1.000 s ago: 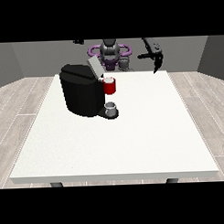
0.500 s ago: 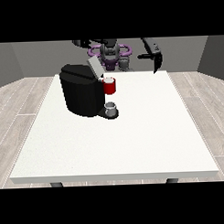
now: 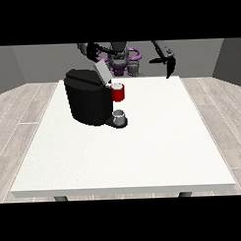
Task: Insert the coffee pod into the coffee machine and close the lid
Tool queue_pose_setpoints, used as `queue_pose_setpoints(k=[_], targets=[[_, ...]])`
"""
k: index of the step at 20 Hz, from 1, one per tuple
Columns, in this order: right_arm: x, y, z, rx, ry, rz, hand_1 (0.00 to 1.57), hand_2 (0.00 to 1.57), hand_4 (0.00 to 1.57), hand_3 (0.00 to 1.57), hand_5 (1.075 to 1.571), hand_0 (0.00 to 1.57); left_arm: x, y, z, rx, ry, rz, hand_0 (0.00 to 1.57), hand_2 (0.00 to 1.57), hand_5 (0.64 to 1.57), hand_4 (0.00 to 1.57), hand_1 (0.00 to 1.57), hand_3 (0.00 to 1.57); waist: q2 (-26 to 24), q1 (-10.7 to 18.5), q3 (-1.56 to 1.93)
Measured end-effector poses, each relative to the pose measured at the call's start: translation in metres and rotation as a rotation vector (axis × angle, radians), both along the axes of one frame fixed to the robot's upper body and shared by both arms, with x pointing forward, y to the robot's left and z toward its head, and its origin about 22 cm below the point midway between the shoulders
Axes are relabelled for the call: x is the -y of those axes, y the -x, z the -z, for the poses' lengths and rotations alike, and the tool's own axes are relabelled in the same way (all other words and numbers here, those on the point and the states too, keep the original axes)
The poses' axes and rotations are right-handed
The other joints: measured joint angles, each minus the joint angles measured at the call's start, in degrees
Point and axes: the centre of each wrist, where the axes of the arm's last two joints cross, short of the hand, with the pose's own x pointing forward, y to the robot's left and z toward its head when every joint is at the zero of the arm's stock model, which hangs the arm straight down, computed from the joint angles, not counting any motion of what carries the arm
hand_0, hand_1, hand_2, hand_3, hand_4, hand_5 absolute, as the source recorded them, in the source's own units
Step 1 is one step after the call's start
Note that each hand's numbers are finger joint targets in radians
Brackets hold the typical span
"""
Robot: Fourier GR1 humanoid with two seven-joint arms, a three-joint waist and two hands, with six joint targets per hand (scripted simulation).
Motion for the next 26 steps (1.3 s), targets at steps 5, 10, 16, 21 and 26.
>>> queue_pose_setpoints(k=[5, 10, 16, 21, 26], targets=[[0.020, -0.023, -0.008, 0.022, 0.004, 0.054, 0.00, 0.00, 0.41, 0.00, 1.571, 0.00, -0.005, -0.002, -0.004, 0.038, 0.022, 0.003, 0.00, 0.00, 1.571, 0.33, 0.00, 0.00, 2.86, 0.87, 0.01], [0.026, -0.038, -0.003, 0.027, -0.007, 0.066, 0.00, 0.00, 0.43, 0.00, 1.571, 0.00, -0.003, -0.005, -0.008, 0.066, 0.020, 0.003, 0.00, 0.00, 1.571, 0.30, 0.00, 0.00, 4.54, 1.57, 0.01], [0.036, -0.052, -0.007, 0.029, -0.008, 0.078, 0.00, 0.00, 0.43, 0.00, 1.571, 0.00, -0.004, -0.007, -0.011, 0.066, 0.010, 0.017, 0.00, 0.00, 1.571, 0.39, 0.00, 0.00, 4.66, 1.91, -0.21], [0.024, -0.059, -0.014, 0.043, -0.005, 0.065, 0.00, 0.00, 0.40, 0.00, 1.571, 0.00, -0.007, -0.016, -0.012, 0.067, 0.011, -0.002, 0.00, 0.00, 1.571, 0.35, 0.00, 0.00, 5.54, 1.38, -0.28], [0.018, -0.065, -0.019, 0.053, 0.003, 0.059, 0.00, 0.00, 0.39, 0.00, 1.571, 0.00, -0.001, -0.019, -0.010, 0.068, 0.022, 0.005, 0.00, 0.00, 1.571, 0.38, 0.00, 0.00, 5.98, 2.19, -0.31]])
